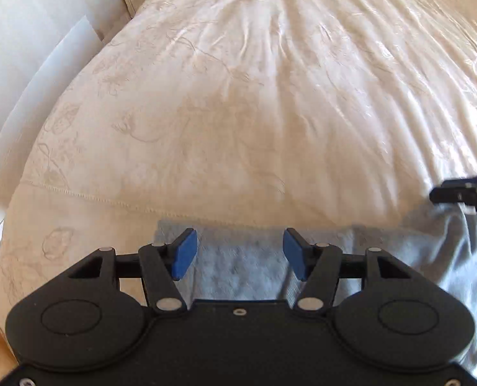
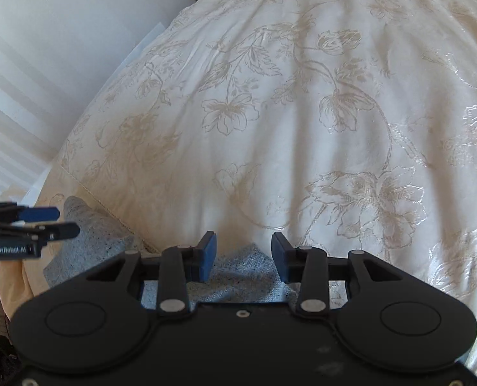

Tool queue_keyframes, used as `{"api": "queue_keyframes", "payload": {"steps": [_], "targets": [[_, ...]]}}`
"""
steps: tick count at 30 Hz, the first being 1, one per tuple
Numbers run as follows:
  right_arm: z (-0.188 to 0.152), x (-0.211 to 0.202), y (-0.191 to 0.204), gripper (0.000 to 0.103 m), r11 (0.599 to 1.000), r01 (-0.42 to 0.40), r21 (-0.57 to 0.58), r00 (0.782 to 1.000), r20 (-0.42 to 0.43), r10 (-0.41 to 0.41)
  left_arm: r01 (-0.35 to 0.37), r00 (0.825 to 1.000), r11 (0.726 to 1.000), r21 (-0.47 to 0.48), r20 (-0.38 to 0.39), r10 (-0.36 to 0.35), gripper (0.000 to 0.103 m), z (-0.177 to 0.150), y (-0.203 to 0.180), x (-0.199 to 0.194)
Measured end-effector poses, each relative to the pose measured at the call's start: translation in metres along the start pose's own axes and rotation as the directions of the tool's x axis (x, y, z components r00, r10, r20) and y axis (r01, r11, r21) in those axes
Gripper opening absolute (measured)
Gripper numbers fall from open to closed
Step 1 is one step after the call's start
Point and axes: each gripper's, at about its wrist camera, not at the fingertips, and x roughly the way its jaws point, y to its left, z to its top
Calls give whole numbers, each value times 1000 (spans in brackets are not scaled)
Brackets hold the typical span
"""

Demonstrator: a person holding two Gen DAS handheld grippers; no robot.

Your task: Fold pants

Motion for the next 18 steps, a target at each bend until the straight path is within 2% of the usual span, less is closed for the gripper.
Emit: {"api": "queue_keyframes", "payload": {"steps": [2, 5, 6, 7, 8, 10, 12, 14, 16, 18], "targets": [[0, 9, 3, 42, 1000, 3, -12, 998, -66, -4, -3, 999, 1000, 9, -36, 4, 63, 12, 7, 18], [-4, 6, 11, 36, 999, -16, -36, 998, -54, 14, 8, 999, 1000, 13, -52, -7, 64, 12, 7, 34], [-4, 3, 15, 16, 999, -23, -46, 999, -44, 21, -6, 998, 1000, 21, -56, 7, 64, 8, 2, 36], [-3, 4, 21, 6, 999, -18, -48, 999, -35, 16, -19, 998, 999, 36, -67, 21, 64, 7, -2, 39], [-4, -1, 27, 6, 999, -4, -48, 1000, -17, 3, -44, 995, 997, 60, -92, 49, 64, 3, -4, 45], [-2, -9, 27, 5, 998, 57, -33, 998, 42, -56, -152, 973, 980, 126, -152, 171, 64, -12, -8, 60], [3, -8, 18, 4, 996, 77, 41, 995, 67, -79, -136, 981, 988, 75, -129, 145, 65, -26, 1, 61], [5, 3, 15, 3, 992, 117, 50, 991, 58, -120, -128, 982, 991, 21, -139, 130, 65, -29, 7, 57], [7, 14, 17, 3, 982, 186, 16, 981, 60, -187, -137, 982, 990, 15, -130, 138, 65, -30, 6, 55], [9, 19, 15, 3, 975, 219, 35, 974, 60, -221, -146, 981, 989, 25, -125, 148, 65, -31, 4, 53]]}}
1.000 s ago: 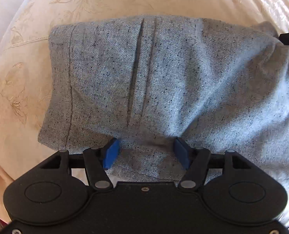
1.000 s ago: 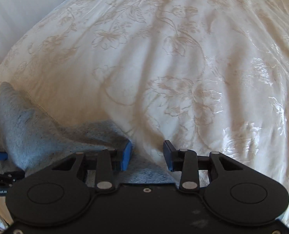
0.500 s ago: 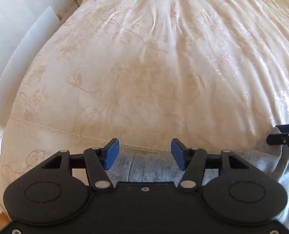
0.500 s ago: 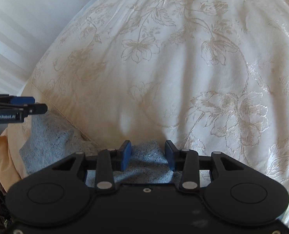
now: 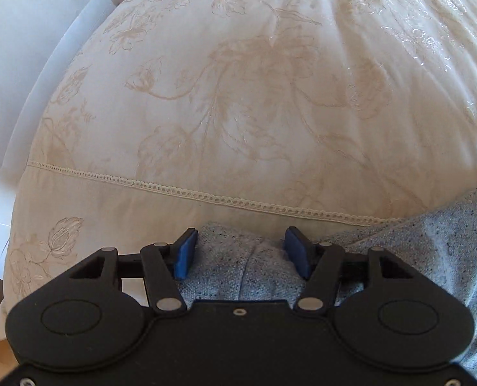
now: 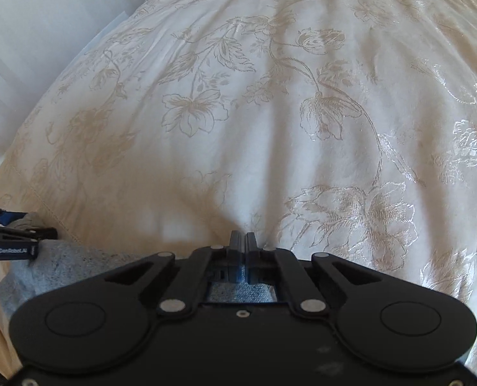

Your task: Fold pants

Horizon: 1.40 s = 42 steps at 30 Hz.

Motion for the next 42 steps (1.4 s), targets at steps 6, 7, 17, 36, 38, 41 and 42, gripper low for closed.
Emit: {"api": "queue_keyframes", "payload": {"steps": [6, 7, 17, 36, 38, 41, 42], "targets": [[-34, -76, 5, 25, 1000, -23, -4, 981, 192, 23, 14, 988, 1000, -24, 152, -10, 59, -16, -6, -71], [-48, -84, 7, 25, 999, -43, -13, 982, 181, 45, 32, 985, 999, 12, 170, -34, 59, -24, -14, -80], [-206, -80, 32, 27, 999, -32, 6, 982, -186, 33, 43, 999, 951, 307, 3, -46, 64, -118, -82, -43], [-293, -171, -105, 28, 825, 227, 518, 973, -79, -219, 142, 988, 905, 401, 4, -157, 60, -136, -133, -71], [-307, -192, -122, 29, 782, 197, 591, 973, -22, -229, 129, 990, 914, 385, 3, -141, 60, -135, -135, -78], [-334, -230, -164, 34, 677, 161, 718, 951, 70, -301, 106, 992, 935, 337, 26, -122, 59, -132, -140, -95], [-344, -242, -179, 35, 644, 154, 749, 940, 89, -329, 96, 992, 940, 326, 45, -117, 59, -132, -145, -104]]}}
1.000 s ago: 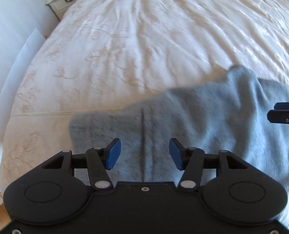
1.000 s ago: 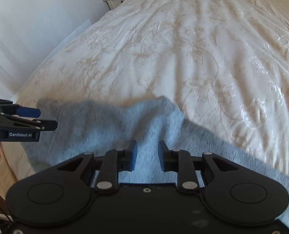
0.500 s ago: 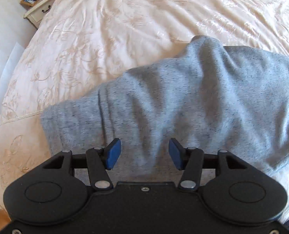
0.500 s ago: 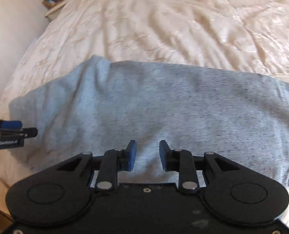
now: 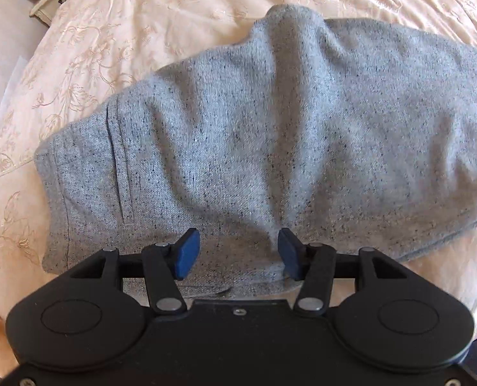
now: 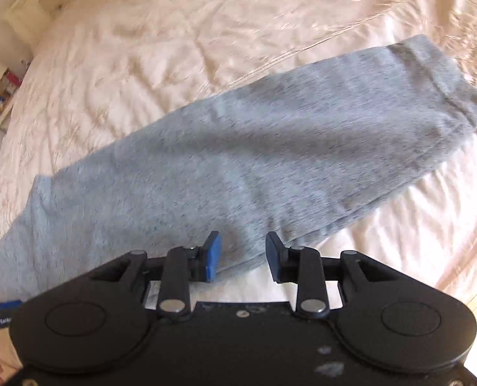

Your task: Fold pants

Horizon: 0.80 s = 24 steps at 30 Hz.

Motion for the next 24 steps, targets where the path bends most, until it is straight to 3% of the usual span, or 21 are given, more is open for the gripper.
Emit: {"api": "queue_keyframes", "payload": {"steps": [5, 11, 16, 24], "targets": [[29, -18, -94, 37, 982, 18, 187, 998, 62, -30, -19, 998, 1000, -4, 57, 19, 59, 12, -55, -36], [61, -16, -182, 41, 950, 24, 312, 996, 74, -49, 56, 994, 992, 111, 85, -66, 59, 37, -168, -59], [83, -21, -206, 41, 971, -28, 238, 998, 60, 14, 145, 984, 976, 162, 80, -159, 59, 79, -255, -53], [102, -37, -213, 41, 994, -105, 31, 994, 28, 104, 209, 977, 976, 53, 32, -211, 59, 147, -327, -30]]}}
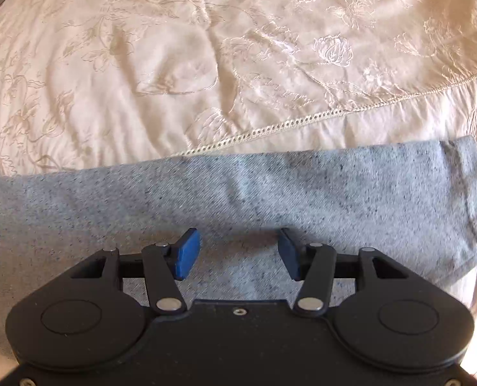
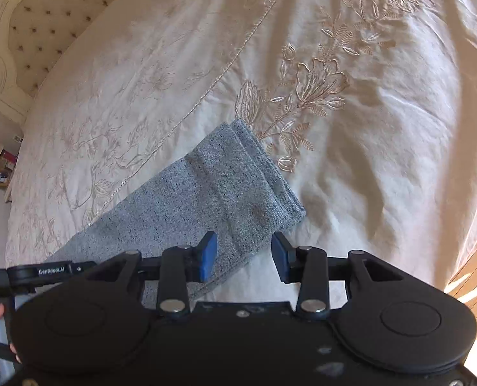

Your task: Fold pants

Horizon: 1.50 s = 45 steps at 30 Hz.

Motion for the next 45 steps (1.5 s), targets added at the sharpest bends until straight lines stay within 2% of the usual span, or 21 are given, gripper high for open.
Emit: {"api": "queue_keyframes", "payload": {"steps": [4, 6, 8, 11, 15, 18, 21, 26, 30, 32, 33, 34, 37, 39, 41, 42, 45], "targets": [[13, -2, -1, 41, 993, -19, -116, 1000, 11, 20, -55, 998, 997, 60, -32, 57, 58, 23, -34, 28], [24, 3, -6, 41, 991, -32, -130, 999, 6, 33, -92, 995, 993, 74, -42, 95, 58, 25, -43, 35], [36, 10, -11, 42, 991, -54, -126, 999, -10, 54, -91, 995, 993, 77, -27, 94, 58, 20, -45, 30], [55, 25, -16, 42, 989, -72, -131, 997, -21, 70, -40, 998, 995, 93, -38, 43, 59, 4, -43, 20], [74, 45, -8, 44, 975, -61, -212, 998, -34, 55, -20, 997, 996, 85, -72, 26, 59, -33, -35, 12], [83, 48, 7, 44, 944, -111, -310, 993, -1, 117, 5, 993, 998, 58, -118, 1, 59, -64, -30, 16], [90, 61, 19, 43, 915, -145, -377, 989, -45, 138, -3, 994, 998, 59, -106, 9, 59, -89, -29, 14], [94, 86, 25, 43, 898, -94, -431, 994, -92, 60, -12, 995, 999, 48, -100, 17, 59, -101, -30, 16], [94, 93, 22, 43, 900, -114, -421, 990, -125, 67, -4, 995, 1000, 29, -104, 7, 60, -102, -27, 18], [92, 97, 24, 37, 894, -155, -420, 982, -162, 95, -5, 995, 999, 32, -100, 8, 60, -103, -25, 20], [90, 97, 25, 31, 889, -164, -428, 980, -171, 99, -7, 995, 999, 34, -98, 10, 60, -101, -27, 23], [89, 97, 28, 8, 884, -170, -436, 978, -181, 99, -8, 995, 999, 35, -97, 12, 60, -103, -28, 23], [87, 93, 38, 8, 862, -93, -497, 993, -115, 41, -10, 995, 999, 32, -98, 13, 60, -94, -38, 23], [88, 101, 36, 8, 882, -69, -466, 993, -119, 14, -7, 995, 1000, 31, -97, 10, 60, -96, -39, 20], [85, 105, 38, 10, 885, -64, -461, 993, -122, 8, -11, 995, 999, 39, -103, 15, 60, -98, -39, 20], [86, 104, 38, 13, 889, -77, -451, 992, -126, 21, -11, 994, 999, 47, -105, 16, 60, -97, -39, 18], [90, 82, 25, 36, 930, -134, -341, 989, -100, 106, -1, 995, 999, 54, -103, 6, 60, -90, -45, 14]]}}
